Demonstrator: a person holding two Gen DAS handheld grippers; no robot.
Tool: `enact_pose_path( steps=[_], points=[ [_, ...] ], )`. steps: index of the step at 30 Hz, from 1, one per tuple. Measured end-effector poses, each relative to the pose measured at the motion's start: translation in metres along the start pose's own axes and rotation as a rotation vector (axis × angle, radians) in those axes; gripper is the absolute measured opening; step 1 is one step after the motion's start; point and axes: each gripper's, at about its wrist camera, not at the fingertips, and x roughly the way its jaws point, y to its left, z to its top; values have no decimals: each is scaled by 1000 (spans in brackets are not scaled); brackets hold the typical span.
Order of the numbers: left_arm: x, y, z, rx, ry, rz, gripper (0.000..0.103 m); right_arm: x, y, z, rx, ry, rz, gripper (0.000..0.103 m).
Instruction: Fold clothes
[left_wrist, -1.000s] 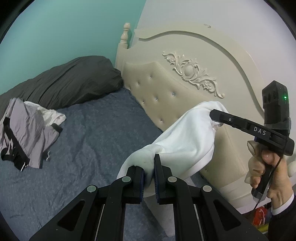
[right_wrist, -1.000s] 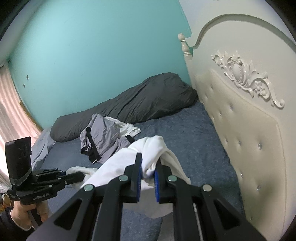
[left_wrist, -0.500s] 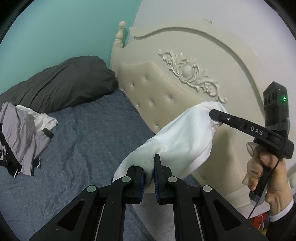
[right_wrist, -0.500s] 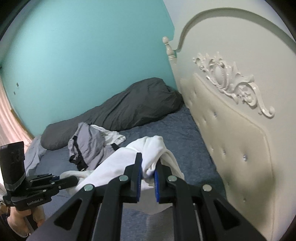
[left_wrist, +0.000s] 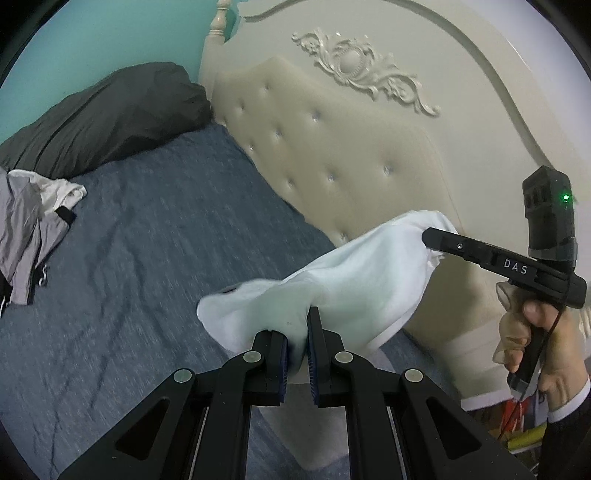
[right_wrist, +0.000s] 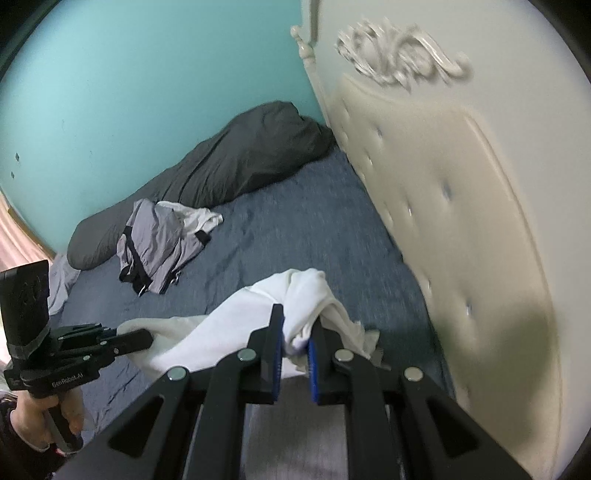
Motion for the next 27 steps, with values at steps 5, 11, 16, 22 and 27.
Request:
enact_pose_path(
  steps=[5,11,16,22,27],
  points=[
    [-1,-7,-33,-6,27,-13,9,-5,-5,-34,20,36,14,10],
    [5,-12,-73,-24,69,-19,9,-10,-11,-76,44,80,31,10],
    [13,-17,-99,-41,92,-15,9,-12,-15,-102,66,102,40,11],
    [25,-26,-128,-51,110,-11,9,-10,-27,-137,103,129,39,10],
    [38,-29,-147,-60,129,-3,9,-4,-40,-167,133,155,40,10]
  ],
)
